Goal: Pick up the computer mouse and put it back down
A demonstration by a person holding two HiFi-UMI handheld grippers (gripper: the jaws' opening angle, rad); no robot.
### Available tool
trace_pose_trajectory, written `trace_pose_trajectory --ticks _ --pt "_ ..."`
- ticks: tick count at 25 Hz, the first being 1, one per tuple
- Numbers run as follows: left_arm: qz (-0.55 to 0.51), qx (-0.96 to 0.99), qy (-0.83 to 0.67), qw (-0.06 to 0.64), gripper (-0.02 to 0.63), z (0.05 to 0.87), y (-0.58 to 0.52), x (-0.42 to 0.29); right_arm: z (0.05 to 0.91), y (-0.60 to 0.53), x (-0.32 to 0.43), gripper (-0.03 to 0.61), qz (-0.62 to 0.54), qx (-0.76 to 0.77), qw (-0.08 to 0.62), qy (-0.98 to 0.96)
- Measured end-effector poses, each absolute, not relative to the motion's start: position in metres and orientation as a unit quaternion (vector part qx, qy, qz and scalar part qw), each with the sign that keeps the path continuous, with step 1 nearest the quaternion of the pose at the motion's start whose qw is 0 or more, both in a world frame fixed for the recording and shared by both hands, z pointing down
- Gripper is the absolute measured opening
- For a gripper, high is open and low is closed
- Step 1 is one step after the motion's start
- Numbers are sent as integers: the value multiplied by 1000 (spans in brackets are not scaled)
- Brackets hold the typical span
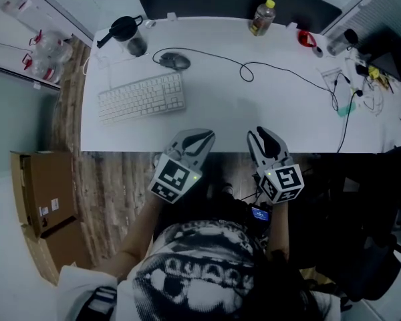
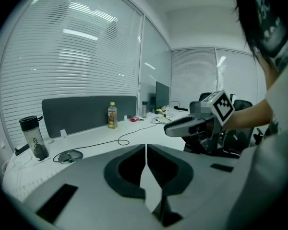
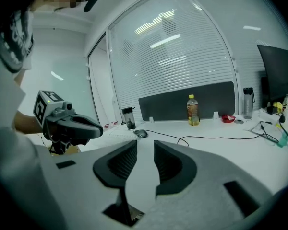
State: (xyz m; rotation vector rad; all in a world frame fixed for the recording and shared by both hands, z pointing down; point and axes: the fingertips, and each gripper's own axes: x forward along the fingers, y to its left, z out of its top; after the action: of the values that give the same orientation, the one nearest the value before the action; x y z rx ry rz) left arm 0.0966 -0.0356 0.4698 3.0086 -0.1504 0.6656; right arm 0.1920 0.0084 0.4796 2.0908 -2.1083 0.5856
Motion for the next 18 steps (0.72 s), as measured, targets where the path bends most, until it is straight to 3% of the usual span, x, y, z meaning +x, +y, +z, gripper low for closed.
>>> trace_pose_trajectory --ticks 18 --pt "210 969 -127 18 11 436 132 97 437 158 178 28 144 641 11 -754"
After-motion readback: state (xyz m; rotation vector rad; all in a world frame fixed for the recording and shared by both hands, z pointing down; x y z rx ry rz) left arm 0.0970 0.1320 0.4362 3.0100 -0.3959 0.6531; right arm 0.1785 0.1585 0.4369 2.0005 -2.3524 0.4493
